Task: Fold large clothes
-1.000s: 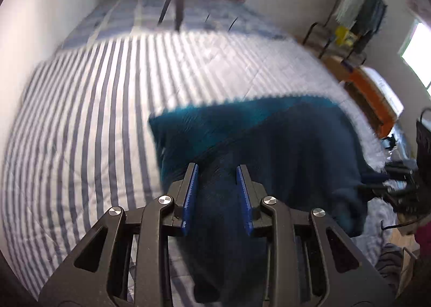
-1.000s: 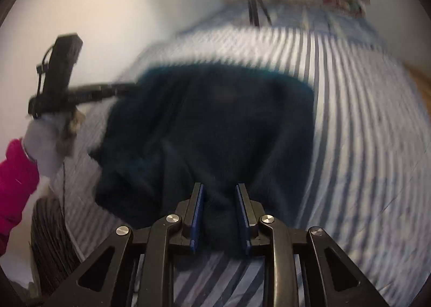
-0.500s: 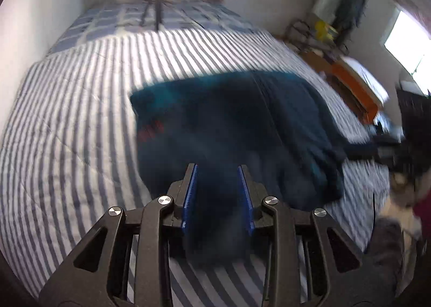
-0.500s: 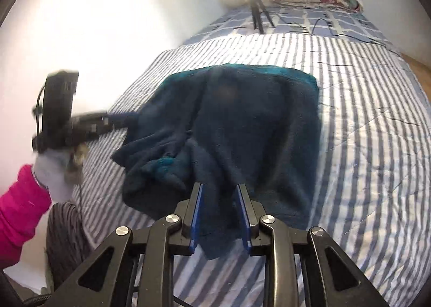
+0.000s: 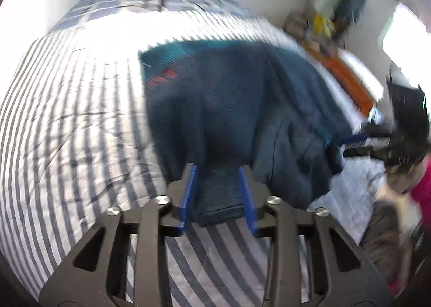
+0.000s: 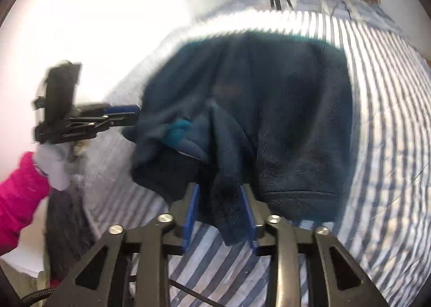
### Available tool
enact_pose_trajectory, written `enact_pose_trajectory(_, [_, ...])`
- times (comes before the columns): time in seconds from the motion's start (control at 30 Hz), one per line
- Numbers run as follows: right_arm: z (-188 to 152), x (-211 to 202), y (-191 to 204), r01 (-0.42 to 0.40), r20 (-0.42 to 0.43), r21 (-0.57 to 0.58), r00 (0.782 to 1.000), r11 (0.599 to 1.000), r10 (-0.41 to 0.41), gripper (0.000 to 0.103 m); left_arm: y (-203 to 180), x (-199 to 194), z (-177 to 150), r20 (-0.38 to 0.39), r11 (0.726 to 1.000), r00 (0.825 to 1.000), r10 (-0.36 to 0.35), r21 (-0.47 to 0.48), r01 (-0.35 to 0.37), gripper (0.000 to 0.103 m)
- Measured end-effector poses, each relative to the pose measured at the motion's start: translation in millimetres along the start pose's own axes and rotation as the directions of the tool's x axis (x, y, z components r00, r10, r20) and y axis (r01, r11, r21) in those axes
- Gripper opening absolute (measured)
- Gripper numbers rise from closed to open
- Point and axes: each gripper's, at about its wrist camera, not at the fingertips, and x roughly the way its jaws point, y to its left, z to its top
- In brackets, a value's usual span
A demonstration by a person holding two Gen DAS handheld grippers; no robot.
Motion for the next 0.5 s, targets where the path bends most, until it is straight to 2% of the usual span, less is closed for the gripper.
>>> enact_pose_trajectory(0.03, [-1.3,-7.6,-5.6,0.007,0.033,0.013,0.999,1.000,-0.007,0.065,10.6,-8.4,2.0,0.032,0.998,0.999,-0.015,-0.065,0.017,0.074])
enact_pose_trajectory(0.07, [-0.3,-16.7,-14.6,0.023,0.077,0.036,0.997,0.999,-0.025,0.076,21.4,-14.0,3.3,0.064,0.990,0.997,-0.043,-0.128,0.051,0.078])
enact_pose_trajectory(0.13, [-0.6,-27.1,-36.9,0.038,0.122,0.110,0.991,0.993,-0.052,0.084,46.8,-12.9,9.3,0.082,0.960,0.992,-0.098,-0.255,0.116,0.082])
enact_pose_trajectory(0.17, [0.0,-29.1,-48.5,0.030,0.130,0.167,0.990,0.985,-0.052,0.085,60.7,-5.7,12.2,0.055,0.933,0.992,-0.110,-0.338,0.122,0.082])
enact_pose_trajectory(0.2, [0.0,-29.1,-48.5,0.030,0.130,0.167,0.990,0.985,-0.052,0.085,70.2,0.9,13.7,0.033,0.916,0.993,-0.117,-0.383,0.120,0.082])
enact_pose_trajectory(0.23, [-1.2,-26.8,-73.2,-0.012,0.140,0.266,0.990,0.964,-0.027,0.087,79.7,9.9,14.4,0.013,0.895,0.991,-0.132,-0.427,0.124,0.082])
enact_pose_trajectory(0.3, [-3.6,-19.0,-96.9,-0.046,0.140,0.346,0.990,0.937,-0.003,0.091,90.4,21.2,12.5,0.010,0.866,0.986,-0.166,-0.476,0.150,0.082])
enact_pose_trajectory(0.43, [-10.1,3.2,-123.9,-0.097,0.120,0.422,0.992,0.901,0.050,0.091,103.6,43.1,5.3,0.019,0.798,0.968,-0.249,-0.562,0.216,0.082])
enact_pose_trajectory(0.5, [-13.2,20.6,-131.4,-0.122,0.096,0.450,0.992,0.885,0.088,0.091,108.4,56.6,8.3,0.017,0.781,0.962,-0.274,-0.580,0.233,0.082])
